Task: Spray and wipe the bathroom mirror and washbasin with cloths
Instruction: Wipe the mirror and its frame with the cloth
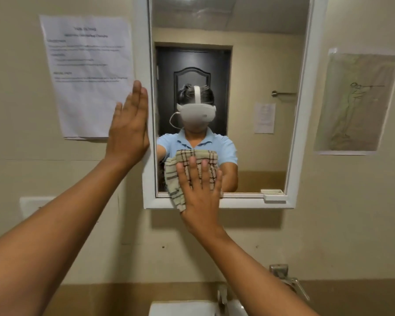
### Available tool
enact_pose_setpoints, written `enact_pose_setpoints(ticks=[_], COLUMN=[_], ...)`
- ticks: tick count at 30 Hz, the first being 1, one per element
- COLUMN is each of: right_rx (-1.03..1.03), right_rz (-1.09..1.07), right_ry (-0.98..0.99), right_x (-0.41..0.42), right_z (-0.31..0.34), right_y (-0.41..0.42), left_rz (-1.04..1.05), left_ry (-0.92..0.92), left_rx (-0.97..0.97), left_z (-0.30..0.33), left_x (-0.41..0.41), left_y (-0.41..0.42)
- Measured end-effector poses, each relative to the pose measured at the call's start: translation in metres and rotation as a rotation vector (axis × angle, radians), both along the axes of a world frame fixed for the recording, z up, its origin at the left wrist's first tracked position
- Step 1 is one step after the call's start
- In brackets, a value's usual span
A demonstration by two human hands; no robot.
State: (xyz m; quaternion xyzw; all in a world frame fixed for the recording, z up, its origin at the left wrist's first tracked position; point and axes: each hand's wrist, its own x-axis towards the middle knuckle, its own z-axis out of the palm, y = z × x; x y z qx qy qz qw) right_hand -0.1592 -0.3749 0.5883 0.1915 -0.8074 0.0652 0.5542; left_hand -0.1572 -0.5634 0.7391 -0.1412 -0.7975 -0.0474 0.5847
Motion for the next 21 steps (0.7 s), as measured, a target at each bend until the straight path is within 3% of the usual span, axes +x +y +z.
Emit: enact_pose_setpoints(ticks=[8, 21], right_rx=[0.043, 0.491], right_rz=[0.067, 0.146], right_ry=[-0.005, 0.142], right_x=[0.001, -0.004], right_z=[0.011, -0.031], right_y=[-0.051, 0.028], left_rz=[0.031, 0.075], left_ry=[-0.017, -0.033], left_rx=[-0.063, -0.074], left_z=[0.005, 0.001], left_x=[0.002, 0.006], left_y=[-0.007, -0.005])
